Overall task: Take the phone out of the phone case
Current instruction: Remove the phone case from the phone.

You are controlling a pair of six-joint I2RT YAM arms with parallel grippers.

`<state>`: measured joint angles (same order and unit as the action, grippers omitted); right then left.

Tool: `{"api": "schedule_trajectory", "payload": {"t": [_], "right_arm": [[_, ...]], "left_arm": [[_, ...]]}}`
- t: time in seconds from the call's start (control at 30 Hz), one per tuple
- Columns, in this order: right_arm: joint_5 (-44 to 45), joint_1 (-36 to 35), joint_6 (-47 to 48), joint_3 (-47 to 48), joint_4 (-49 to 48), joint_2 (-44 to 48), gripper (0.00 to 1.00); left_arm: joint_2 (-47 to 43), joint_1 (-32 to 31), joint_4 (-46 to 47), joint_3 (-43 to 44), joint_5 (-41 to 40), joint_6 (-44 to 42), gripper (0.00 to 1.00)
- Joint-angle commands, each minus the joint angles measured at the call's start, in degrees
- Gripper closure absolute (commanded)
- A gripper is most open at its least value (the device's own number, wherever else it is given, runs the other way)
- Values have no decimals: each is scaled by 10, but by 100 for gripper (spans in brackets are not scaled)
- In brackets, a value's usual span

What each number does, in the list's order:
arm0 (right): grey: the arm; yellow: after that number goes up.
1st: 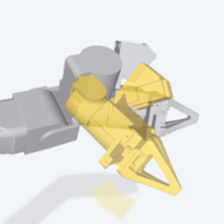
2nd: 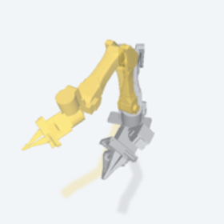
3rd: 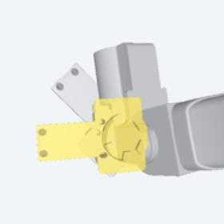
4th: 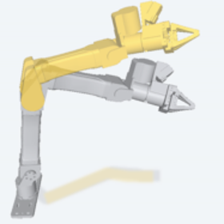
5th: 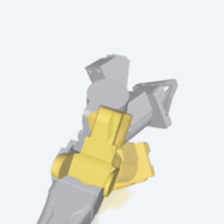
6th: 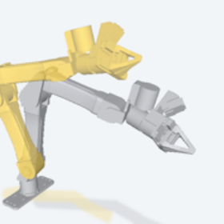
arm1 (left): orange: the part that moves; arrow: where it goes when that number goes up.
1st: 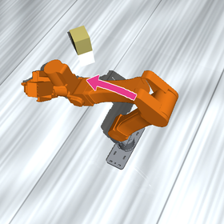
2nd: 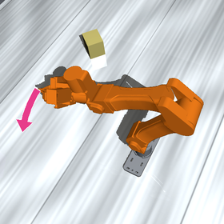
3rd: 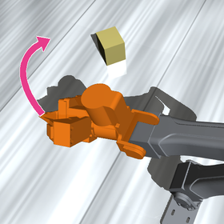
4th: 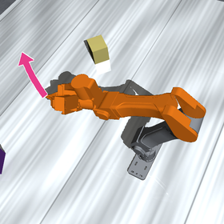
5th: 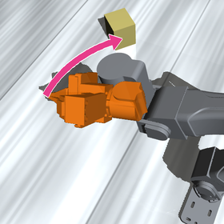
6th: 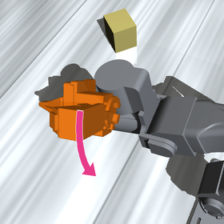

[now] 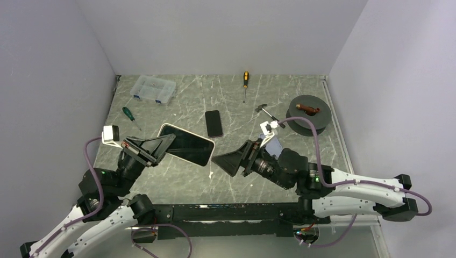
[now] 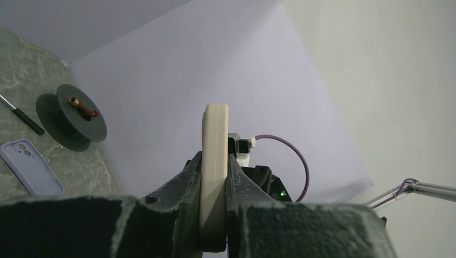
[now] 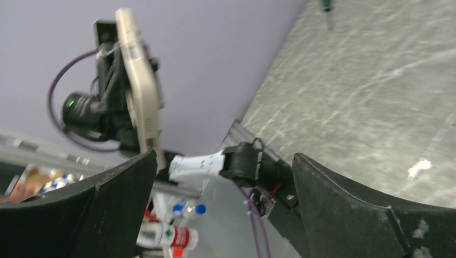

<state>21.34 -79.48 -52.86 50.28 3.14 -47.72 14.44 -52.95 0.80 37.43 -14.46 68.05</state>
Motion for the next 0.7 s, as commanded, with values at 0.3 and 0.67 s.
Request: {"api": "schedule_trajectory", "payload": {"t": [0.3, 0.67], "right_arm": [[104, -1, -5, -94, 45, 105, 1], [7, -1, -10, -54, -37, -24, 23]], "left_arm": [[-15, 1, -5, -3, -66, -9, 100], [-39, 1, 39, -48, -81, -52, 100]]}}
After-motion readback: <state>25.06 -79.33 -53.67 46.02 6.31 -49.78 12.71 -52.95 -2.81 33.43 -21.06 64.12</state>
